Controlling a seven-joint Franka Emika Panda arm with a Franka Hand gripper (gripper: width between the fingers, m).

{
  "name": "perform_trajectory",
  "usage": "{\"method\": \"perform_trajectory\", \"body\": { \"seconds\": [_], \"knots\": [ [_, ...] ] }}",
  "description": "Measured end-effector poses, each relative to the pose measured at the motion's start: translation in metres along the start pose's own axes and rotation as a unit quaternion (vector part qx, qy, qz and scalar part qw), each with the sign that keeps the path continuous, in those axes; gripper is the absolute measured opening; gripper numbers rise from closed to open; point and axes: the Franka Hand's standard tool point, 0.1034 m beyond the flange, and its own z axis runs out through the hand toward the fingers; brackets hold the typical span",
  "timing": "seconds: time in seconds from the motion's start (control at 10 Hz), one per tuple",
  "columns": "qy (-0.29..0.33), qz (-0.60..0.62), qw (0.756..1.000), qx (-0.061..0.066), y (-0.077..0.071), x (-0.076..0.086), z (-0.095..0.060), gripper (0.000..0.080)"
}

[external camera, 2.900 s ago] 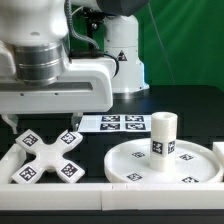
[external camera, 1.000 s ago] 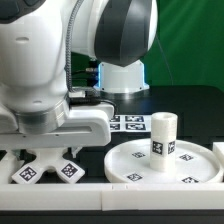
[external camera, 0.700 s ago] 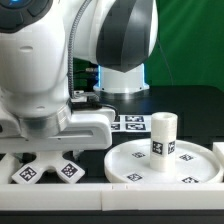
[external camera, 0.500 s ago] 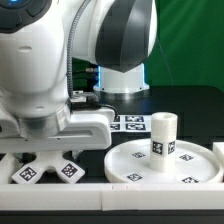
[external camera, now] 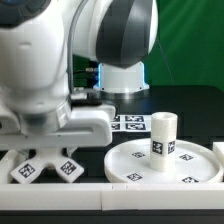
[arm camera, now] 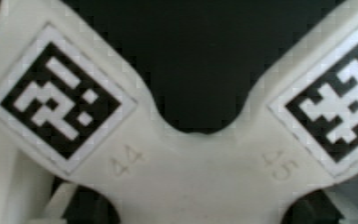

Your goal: Assemble round table

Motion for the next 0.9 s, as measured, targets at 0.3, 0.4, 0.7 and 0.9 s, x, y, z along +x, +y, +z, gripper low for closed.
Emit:
{"method": "perform_trajectory", "body": {
  "seconds": [0.3, 0.4, 0.7, 0.9],
  "knots": [
    [0.034, 0.022, 0.999, 0.01, -0.042, -0.034, -0.069, 0.0439],
    [0.032, 0.034, 0.999, 0.013, -0.049, -0.042, -0.075, 0.044],
    [0.137, 0.035, 0.99, -0.008, -0.035, -0.02, -0.079, 0.0442],
    [0.211, 0.059, 0.976, -0.002, -0.056, -0.028, -0.082, 0.0442]
  ]
}}
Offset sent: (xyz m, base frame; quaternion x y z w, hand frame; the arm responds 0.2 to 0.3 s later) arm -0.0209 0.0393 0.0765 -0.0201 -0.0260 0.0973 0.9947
